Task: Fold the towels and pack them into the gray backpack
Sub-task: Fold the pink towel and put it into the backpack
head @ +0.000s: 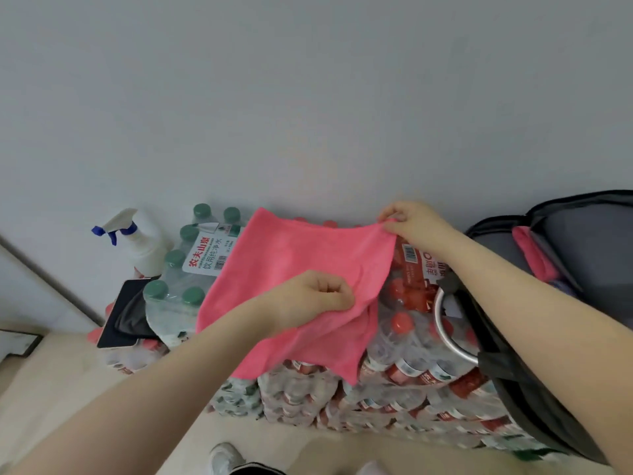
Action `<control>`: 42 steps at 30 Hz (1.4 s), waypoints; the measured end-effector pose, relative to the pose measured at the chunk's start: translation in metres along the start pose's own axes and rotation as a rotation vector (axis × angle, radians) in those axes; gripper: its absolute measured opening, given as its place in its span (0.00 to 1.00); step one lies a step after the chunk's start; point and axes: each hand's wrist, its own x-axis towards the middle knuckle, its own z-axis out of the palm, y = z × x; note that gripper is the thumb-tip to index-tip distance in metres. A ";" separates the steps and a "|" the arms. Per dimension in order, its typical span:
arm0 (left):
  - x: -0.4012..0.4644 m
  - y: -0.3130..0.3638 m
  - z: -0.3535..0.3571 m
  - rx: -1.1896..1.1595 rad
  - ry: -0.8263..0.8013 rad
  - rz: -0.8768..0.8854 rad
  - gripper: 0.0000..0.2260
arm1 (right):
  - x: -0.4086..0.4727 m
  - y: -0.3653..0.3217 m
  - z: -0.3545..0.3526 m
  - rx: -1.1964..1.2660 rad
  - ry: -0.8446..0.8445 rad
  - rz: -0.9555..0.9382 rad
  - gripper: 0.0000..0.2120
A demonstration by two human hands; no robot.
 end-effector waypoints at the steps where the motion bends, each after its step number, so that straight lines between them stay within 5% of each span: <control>1: 0.004 -0.005 0.006 0.091 -0.030 -0.039 0.15 | -0.001 0.008 0.002 -0.023 -0.035 0.013 0.13; 7: 0.016 -0.018 0.017 0.533 -0.156 -0.240 0.13 | 0.004 0.027 0.016 -0.213 -0.082 -0.005 0.07; 12: 0.049 -0.014 -0.014 0.569 0.370 -0.018 0.08 | 0.012 0.029 0.022 -0.237 -0.127 -0.033 0.05; 14: 0.069 -0.019 -0.035 0.655 0.443 0.056 0.11 | 0.016 0.030 0.024 -0.110 -0.164 0.032 0.05; 19: 0.112 -0.039 -0.074 1.062 0.274 0.002 0.16 | 0.022 0.023 0.027 0.596 -0.212 0.236 0.13; 25: 0.118 -0.054 -0.105 1.115 0.255 -0.045 0.12 | 0.029 0.016 0.031 0.758 -0.178 0.289 0.08; 28: 0.115 -0.052 -0.131 1.082 0.144 -0.011 0.10 | 0.037 0.019 0.040 0.600 -0.072 0.307 0.06; 34: 0.108 -0.057 -0.173 1.127 0.085 0.064 0.09 | 0.046 0.019 0.059 -0.196 -0.087 0.220 0.09; 42: 0.114 -0.062 -0.196 1.144 -0.070 0.009 0.16 | 0.043 0.012 0.062 -0.239 -0.054 0.231 0.05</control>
